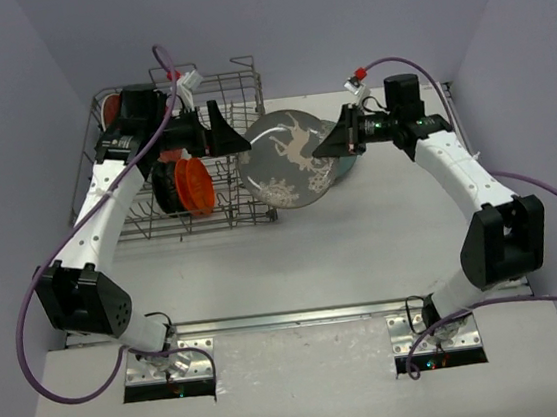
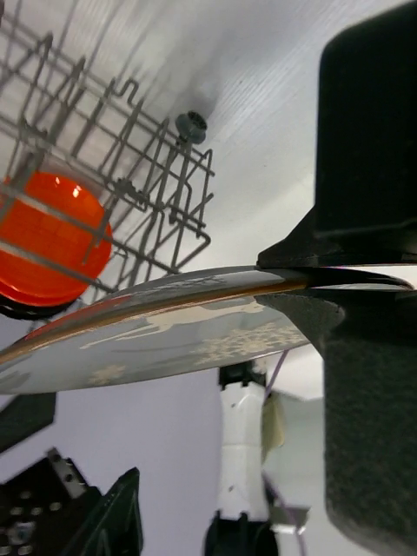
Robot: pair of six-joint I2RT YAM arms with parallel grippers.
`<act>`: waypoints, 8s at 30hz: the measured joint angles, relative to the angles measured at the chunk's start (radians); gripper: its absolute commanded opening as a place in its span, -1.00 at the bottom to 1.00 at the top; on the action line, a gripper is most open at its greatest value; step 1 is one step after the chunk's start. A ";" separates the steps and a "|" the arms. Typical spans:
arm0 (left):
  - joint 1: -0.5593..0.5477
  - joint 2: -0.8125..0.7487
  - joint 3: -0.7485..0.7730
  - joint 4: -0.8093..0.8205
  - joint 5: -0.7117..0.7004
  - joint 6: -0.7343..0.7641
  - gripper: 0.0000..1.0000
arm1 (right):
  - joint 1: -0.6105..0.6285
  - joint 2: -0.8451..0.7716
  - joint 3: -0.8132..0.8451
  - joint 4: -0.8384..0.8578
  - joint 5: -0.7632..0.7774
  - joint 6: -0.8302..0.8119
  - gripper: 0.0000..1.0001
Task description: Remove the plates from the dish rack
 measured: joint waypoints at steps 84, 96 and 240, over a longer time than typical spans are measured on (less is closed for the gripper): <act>0.105 0.046 0.359 -0.062 -1.002 0.185 0.18 | 0.027 0.512 0.562 -0.318 0.987 -0.358 0.98; 0.119 0.257 0.381 -0.019 -1.173 0.333 0.07 | 0.025 0.142 0.243 -0.221 0.916 -0.403 0.98; 0.113 -0.046 0.150 0.106 -0.162 -0.019 1.00 | -0.229 0.525 0.253 0.056 0.140 0.044 -1.00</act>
